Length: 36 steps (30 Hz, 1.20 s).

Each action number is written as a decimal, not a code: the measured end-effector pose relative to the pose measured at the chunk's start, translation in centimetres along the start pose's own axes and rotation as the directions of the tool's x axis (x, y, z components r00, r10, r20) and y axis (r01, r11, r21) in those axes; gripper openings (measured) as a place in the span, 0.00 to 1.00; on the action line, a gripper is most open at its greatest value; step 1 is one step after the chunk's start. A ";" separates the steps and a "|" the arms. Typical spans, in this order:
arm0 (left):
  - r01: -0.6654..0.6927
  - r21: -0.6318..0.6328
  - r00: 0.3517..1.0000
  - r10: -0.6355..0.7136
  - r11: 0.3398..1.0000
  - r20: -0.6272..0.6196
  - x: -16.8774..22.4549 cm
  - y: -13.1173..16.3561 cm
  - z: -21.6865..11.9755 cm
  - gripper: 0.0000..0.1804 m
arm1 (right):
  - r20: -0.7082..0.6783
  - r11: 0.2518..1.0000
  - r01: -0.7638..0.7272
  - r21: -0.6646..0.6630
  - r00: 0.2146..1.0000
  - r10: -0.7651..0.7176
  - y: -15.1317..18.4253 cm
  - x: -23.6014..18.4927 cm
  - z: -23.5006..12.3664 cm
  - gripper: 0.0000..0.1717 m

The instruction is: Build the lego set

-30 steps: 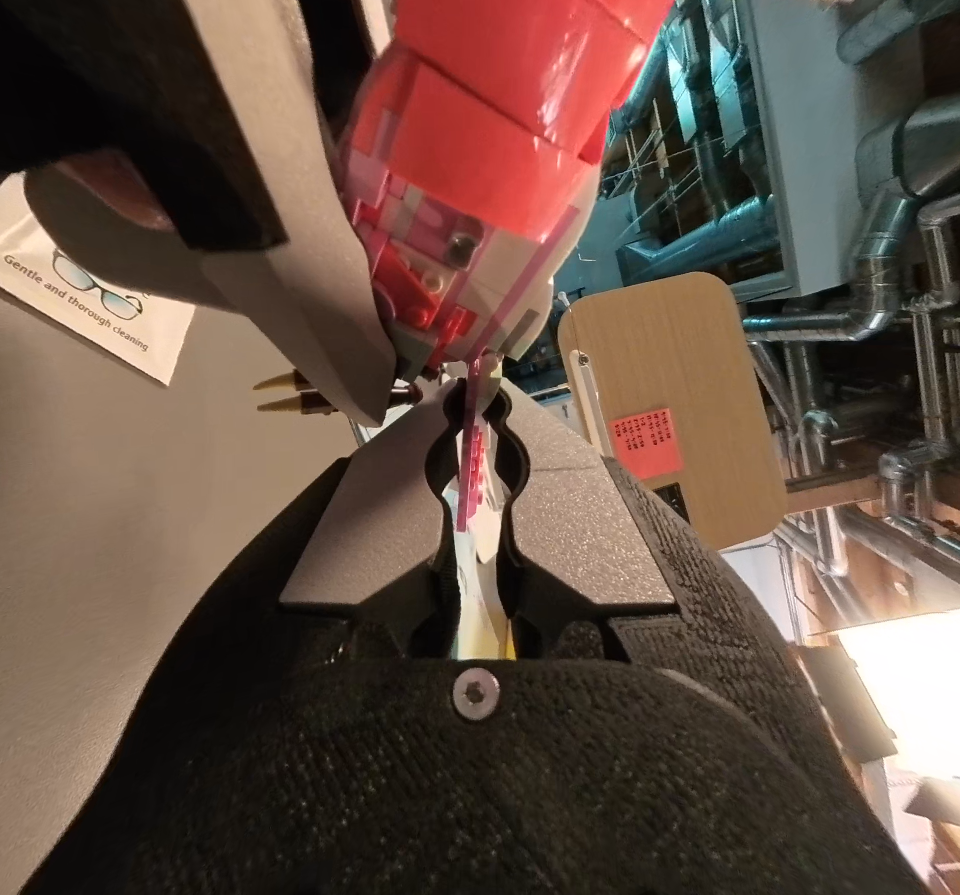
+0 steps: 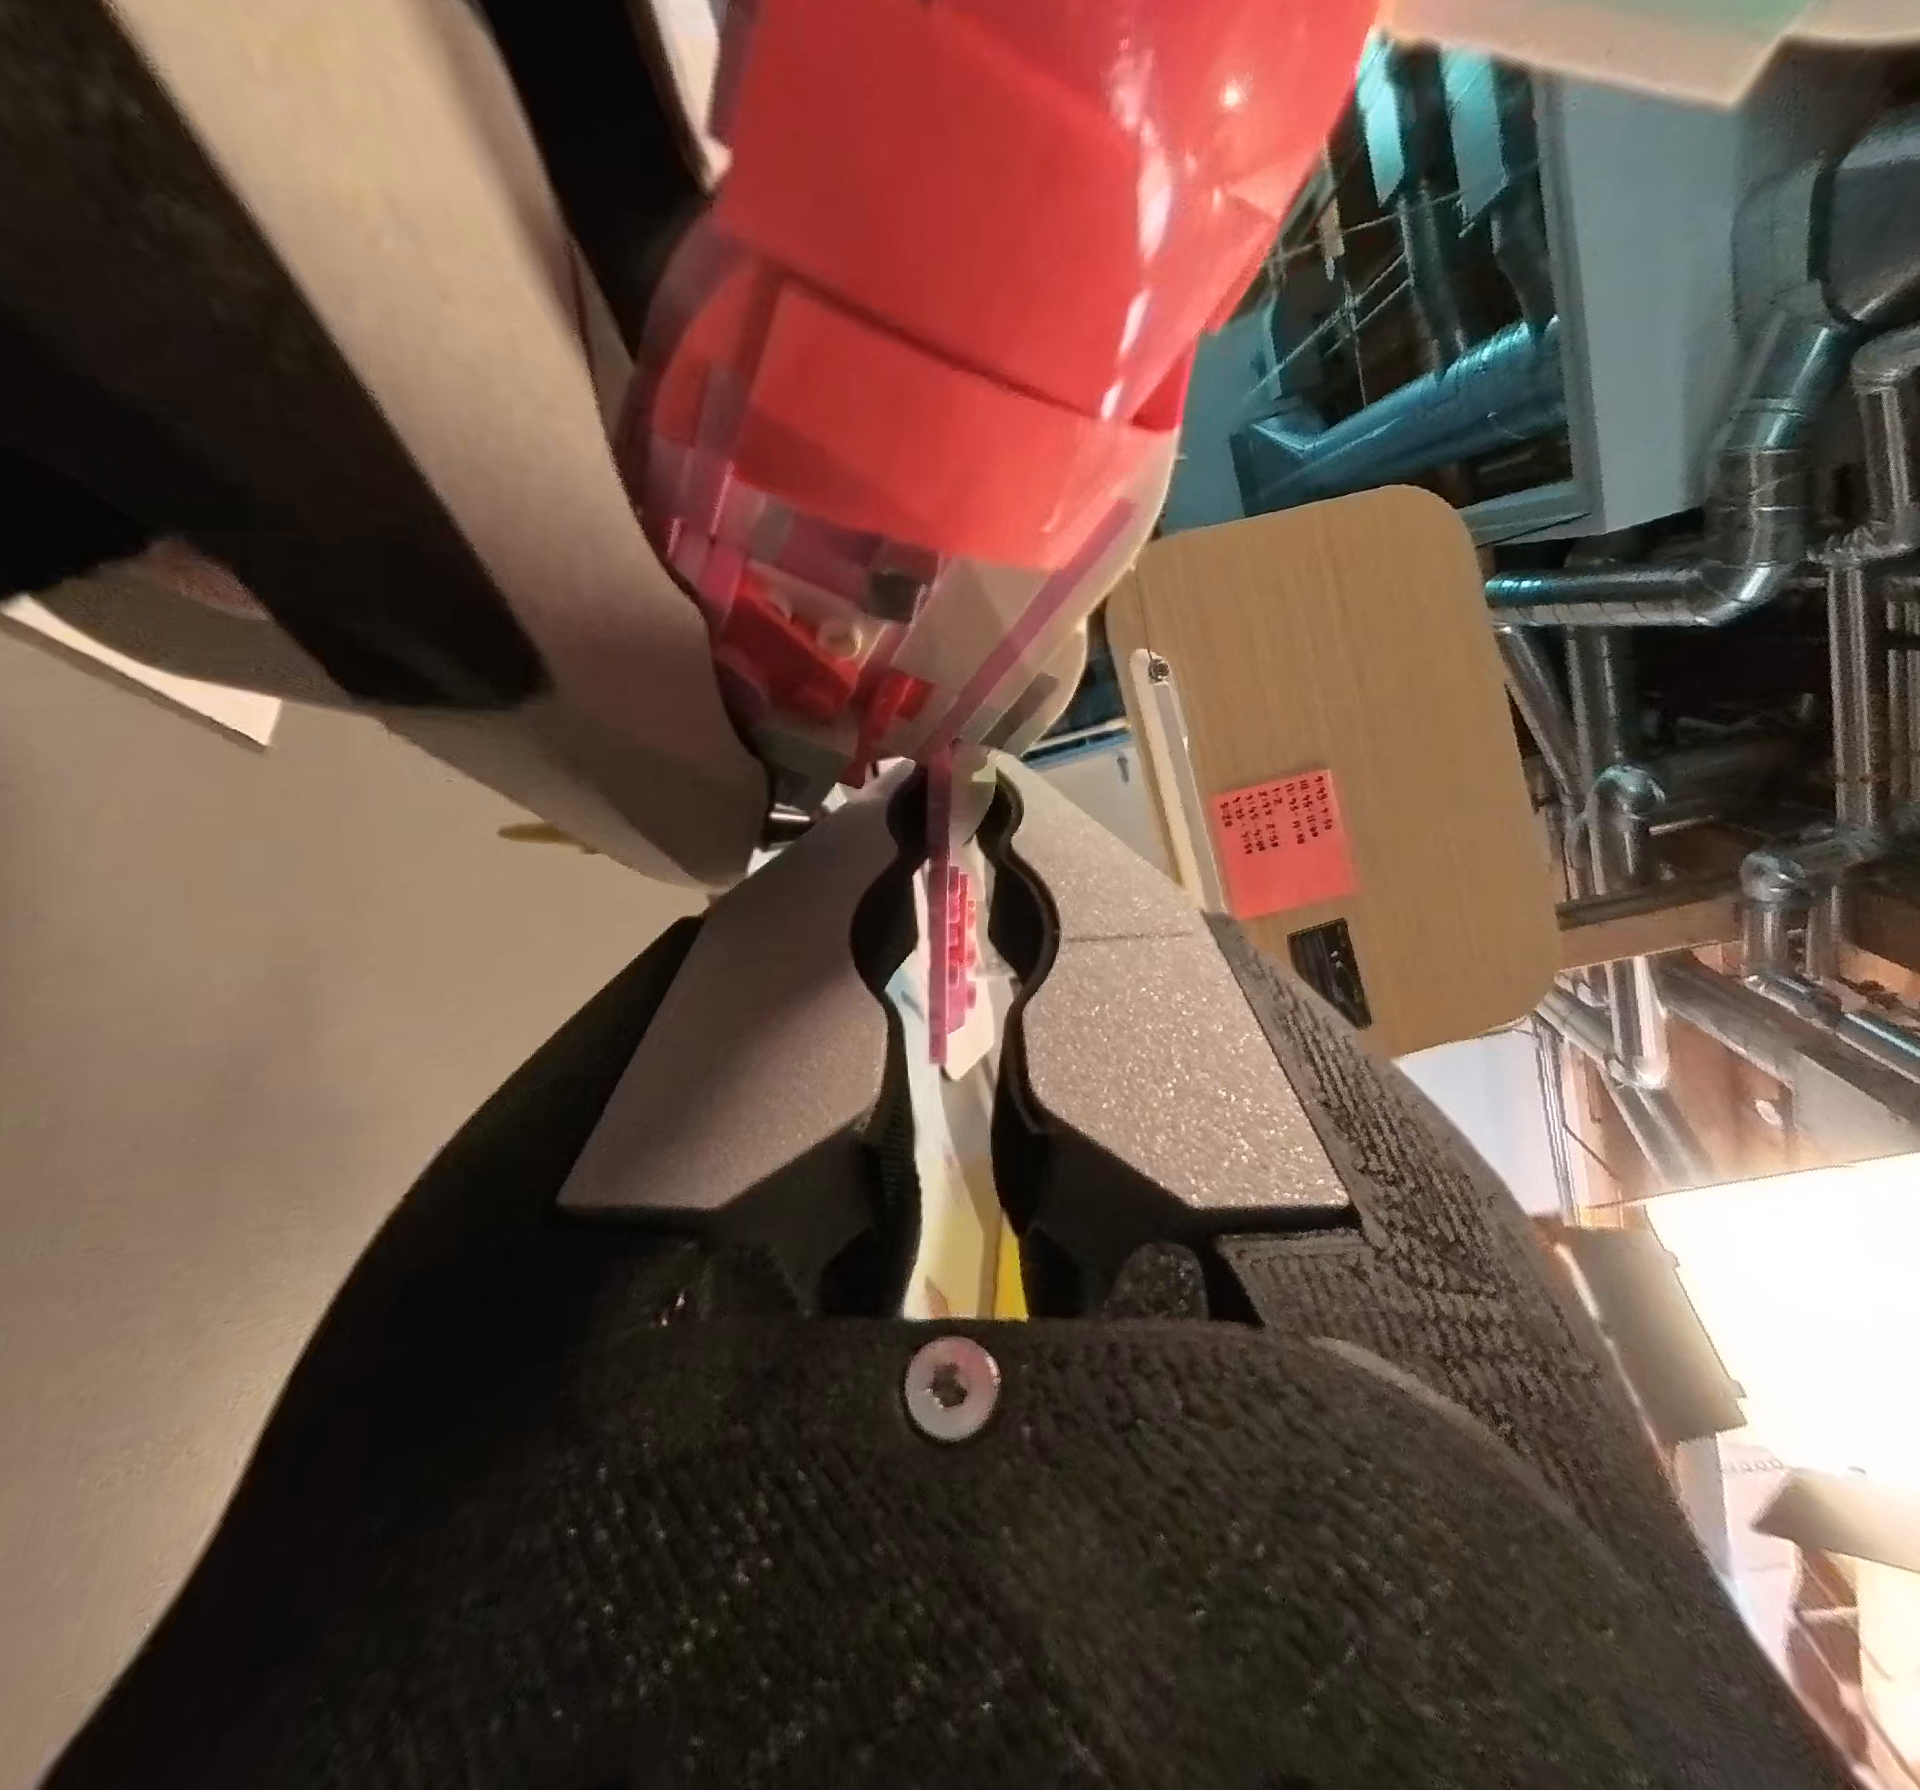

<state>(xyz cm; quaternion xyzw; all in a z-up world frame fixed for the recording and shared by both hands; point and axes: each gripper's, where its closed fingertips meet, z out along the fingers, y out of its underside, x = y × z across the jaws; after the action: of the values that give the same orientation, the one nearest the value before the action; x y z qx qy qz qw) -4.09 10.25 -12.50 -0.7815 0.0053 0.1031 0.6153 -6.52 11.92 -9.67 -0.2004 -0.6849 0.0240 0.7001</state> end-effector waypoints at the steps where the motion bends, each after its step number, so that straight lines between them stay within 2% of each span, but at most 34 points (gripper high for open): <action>1: 0.018 0.008 0.999 -0.018 1.000 -0.029 0.1 -0.1 0.0 0.20 | 0.001 1.000 0.001 0.005 1.000 -0.001 0.0 0.1 0.0 0.03; 7: 0.035 -0.049 0.998 -0.037 0.998 -0.043 0.2 0.6 0.4 0.20 | 0.036 0.999 0.021 -0.024 0.999 -0.021 0.5 -0.4 0.2 0.03; 12: 0.091 -0.060 0.987 -0.098 0.994 -0.125 0.6 0.7 0.4 0.20 | 0.074 1.000 0.019 0.015 0.997 -0.021 0.5 -0.7 0.2 0.03; 26: 0.061 -0.118 0.998 -0.060 0.991 0.013 0.2 1.3 1.2 0.20 | 0.057 0.995 0.036 -0.088 0.998 -0.031 1.5 -0.9 0.5 0.03; 36: 0.026 -0.042 1.000 -0.027 0.999 -0.008 0.2 0.3 1.1 0.20 | 0.100 0.999 -0.034 0.002 0.994 0.034 1.1 -0.7 0.4 0.04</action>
<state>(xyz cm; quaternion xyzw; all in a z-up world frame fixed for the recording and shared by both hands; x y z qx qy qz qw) -4.13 11.27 -13.11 -0.7947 -0.0046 0.0917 0.6001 -6.72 12.82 -10.69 -0.2092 -0.7154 0.0473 0.6650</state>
